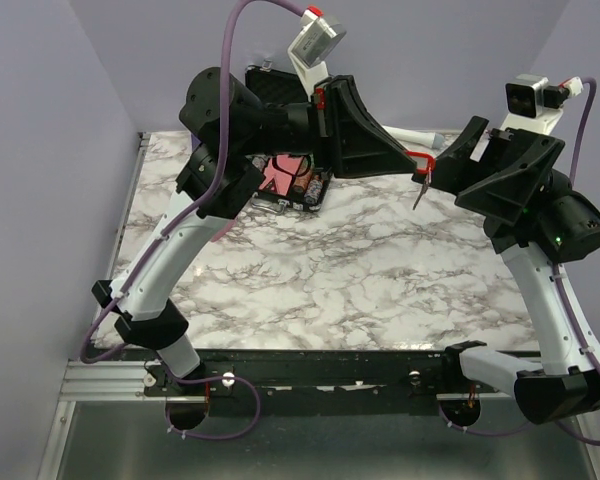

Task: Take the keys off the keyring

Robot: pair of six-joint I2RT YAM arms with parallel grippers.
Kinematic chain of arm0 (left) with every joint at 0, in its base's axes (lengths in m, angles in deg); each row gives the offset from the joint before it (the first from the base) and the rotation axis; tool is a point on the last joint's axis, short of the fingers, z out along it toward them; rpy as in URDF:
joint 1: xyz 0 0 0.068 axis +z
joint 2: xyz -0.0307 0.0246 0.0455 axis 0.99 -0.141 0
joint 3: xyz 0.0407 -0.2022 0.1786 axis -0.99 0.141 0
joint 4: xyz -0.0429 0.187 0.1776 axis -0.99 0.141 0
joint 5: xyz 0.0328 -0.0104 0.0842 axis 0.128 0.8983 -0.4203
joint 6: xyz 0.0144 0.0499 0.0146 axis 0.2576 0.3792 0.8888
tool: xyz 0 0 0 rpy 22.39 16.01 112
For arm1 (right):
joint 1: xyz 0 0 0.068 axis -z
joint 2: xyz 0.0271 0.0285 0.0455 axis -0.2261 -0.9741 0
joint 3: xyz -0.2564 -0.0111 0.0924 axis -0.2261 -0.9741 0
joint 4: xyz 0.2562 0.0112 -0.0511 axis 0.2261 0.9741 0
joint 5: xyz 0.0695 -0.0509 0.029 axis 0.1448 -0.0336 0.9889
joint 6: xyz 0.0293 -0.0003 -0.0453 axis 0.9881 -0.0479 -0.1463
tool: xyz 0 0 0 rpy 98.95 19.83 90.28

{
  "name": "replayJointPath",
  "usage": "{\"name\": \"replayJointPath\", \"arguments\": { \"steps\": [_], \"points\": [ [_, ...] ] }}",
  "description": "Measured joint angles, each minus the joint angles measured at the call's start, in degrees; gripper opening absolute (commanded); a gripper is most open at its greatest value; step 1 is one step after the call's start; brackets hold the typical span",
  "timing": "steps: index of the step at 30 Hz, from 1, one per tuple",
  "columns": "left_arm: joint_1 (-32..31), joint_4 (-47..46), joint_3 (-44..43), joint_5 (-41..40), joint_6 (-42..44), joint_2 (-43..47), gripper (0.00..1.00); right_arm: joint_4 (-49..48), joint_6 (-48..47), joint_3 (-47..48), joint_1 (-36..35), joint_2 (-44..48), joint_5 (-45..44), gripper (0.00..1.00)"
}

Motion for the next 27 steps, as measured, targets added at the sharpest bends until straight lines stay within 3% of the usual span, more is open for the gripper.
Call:
{"name": "replayJointPath", "arguments": {
  "steps": [15,27],
  "points": [
    [-0.72,-5.60,-2.05,-0.02,-3.58,-4.48,0.00,0.02,0.00,0.81,-1.44,-0.96,-0.13,0.73],
    [-0.72,-5.22,-2.82,-0.02,-3.15,-5.09,0.00,0.04,0.13,0.81,-1.51,-0.96,-0.13,0.49]
  ]
}}
